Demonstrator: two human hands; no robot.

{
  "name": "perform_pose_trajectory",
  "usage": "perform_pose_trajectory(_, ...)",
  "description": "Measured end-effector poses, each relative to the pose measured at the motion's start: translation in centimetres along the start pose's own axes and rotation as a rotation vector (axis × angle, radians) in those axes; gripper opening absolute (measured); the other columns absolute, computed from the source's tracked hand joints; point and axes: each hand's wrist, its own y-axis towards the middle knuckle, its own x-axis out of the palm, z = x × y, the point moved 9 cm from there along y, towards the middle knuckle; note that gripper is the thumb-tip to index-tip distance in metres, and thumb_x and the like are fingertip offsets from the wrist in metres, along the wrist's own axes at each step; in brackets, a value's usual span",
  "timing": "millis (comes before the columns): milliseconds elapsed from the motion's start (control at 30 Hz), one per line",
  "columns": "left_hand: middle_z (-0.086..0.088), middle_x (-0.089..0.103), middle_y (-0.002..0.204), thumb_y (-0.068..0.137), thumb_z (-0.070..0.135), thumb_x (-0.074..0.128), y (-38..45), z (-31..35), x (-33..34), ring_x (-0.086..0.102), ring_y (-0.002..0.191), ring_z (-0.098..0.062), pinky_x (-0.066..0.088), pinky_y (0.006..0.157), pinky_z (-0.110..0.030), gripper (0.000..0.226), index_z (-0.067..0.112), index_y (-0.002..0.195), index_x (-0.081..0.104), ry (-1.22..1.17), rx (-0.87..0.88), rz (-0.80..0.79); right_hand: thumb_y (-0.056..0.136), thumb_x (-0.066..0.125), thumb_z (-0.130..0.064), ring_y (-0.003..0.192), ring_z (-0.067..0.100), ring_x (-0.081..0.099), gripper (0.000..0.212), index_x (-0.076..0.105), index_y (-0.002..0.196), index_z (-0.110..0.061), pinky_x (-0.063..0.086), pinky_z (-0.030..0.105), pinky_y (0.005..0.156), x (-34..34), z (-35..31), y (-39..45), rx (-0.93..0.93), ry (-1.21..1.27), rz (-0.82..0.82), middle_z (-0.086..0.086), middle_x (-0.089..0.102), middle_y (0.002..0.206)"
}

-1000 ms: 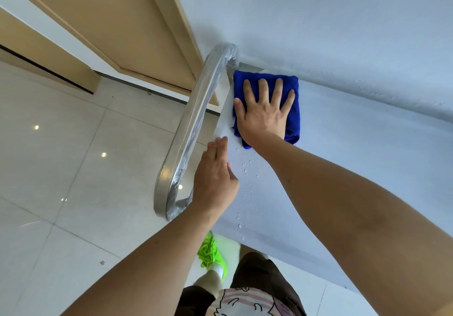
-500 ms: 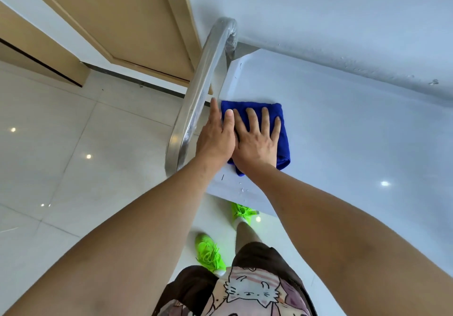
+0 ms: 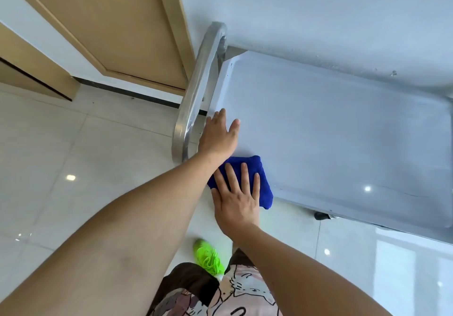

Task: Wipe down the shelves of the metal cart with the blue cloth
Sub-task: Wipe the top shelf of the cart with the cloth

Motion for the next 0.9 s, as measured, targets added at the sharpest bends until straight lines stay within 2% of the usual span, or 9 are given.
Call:
perform_pose_trajectory(100, 0.001, 0.041, 0.152, 0.099, 0.052, 0.034, -3.8, -0.4, -0.7, 0.037, 0.14, -0.017, 0.032, 0.112, -0.036, 0.057, 0.022, 0.147, 0.036, -0.001, 0.09, 0.047, 0.106, 0.024, -0.044, 0.154, 0.034, 0.008, 0.051, 0.024, 0.156, -0.036, -0.004, 0.056, 0.122, 0.0, -0.5, 0.0, -0.026, -0.002, 0.008, -0.008, 0.028, 0.162)
perform_pose_trajectory(200, 0.002, 0.06, 0.134, 0.1, 0.042, 0.043, -8.0, -1.6, -2.2, 0.053, 0.125, -0.015, 0.041, 0.105, -0.028, 0.043, 0.019, 0.134, 0.056, -0.03, 0.169, 0.156, 0.102, 0.029, -0.043, 0.155, 0.031, 0.002, 0.062, 0.008, 0.159, -0.036, -0.002, 0.056, 0.122, 0.0, -0.3, 1.1, -0.051, -0.013, -0.011, -0.011, 0.021, 0.165)
perform_pose_trajectory(300, 0.001, 0.069, 0.117, 0.098, 0.028, 0.051, -11.7, -3.4, -3.3, 0.06, 0.11, -0.016, 0.045, 0.093, -0.024, 0.028, 0.016, 0.12, 0.066, 0.005, 0.214, 0.29, 0.1, 0.034, -0.046, 0.155, 0.031, -0.006, 0.066, 0.006, 0.158, -0.036, -0.01, 0.056, 0.121, 0.2, -0.4, 2.4, -0.063, -0.056, -0.059, -0.009, 0.013, 0.168)
perform_pose_trajectory(433, -0.003, 0.067, 0.117, 0.095, 0.017, 0.056, -13.6, -6.4, -3.0, 0.06, 0.111, -0.021, 0.048, 0.092, -0.031, 0.025, 0.014, 0.118, 0.066, 0.043, 0.142, 0.309, 0.103, 0.017, -0.053, 0.155, 0.031, 0.001, 0.055, 0.02, 0.157, -0.04, -0.012, 0.056, 0.121, -0.3, -1.1, 4.2, -0.151, -0.091, -0.071, -0.007, 0.021, 0.166)
perform_pose_trajectory(567, -0.004, 0.061, 0.131, 0.094, 0.013, 0.058, -13.9, -7.3, -2.3, 0.055, 0.122, -0.021, 0.045, 0.098, -0.031, 0.031, 0.013, 0.124, 0.062, 0.055, 0.092, 0.295, 0.102, 0.015, -0.057, 0.155, 0.031, -0.001, 0.058, 0.02, 0.157, -0.04, -0.011, 0.056, 0.121, -0.4, -2.0, 6.3, -0.266, -0.134, -0.083, -0.006, 0.02, 0.167)
perform_pose_trajectory(733, -0.001, 0.054, 0.138, 0.092, 0.012, 0.059, -13.4, -5.4, -1.8, 0.05, 0.127, -0.017, 0.051, 0.096, -0.03, 0.039, 0.016, 0.131, 0.057, 0.139, 0.181, 0.289, 0.103, 0.012, -0.059, 0.155, 0.03, -0.001, 0.057, 0.017, 0.157, -0.041, -0.01, 0.057, 0.121, -1.2, -1.8, 9.5, -0.228, -0.099, -0.055, -0.006, 0.021, 0.167)
perform_pose_trajectory(900, -0.006, 0.048, 0.146, 0.09, 0.008, 0.061, -11.1, -3.9, -1.0, 0.046, 0.134, -0.021, 0.048, 0.1, -0.031, 0.051, 0.013, 0.139, 0.049, 0.136, 0.114, 0.3, 0.102, 0.011, -0.061, 0.155, 0.029, -0.002, 0.059, 0.013, 0.158, -0.042, -0.012, 0.057, 0.12, -2.9, 0.1, 14.9, -0.198, -0.047, -0.034, -0.008, 0.019, 0.167)
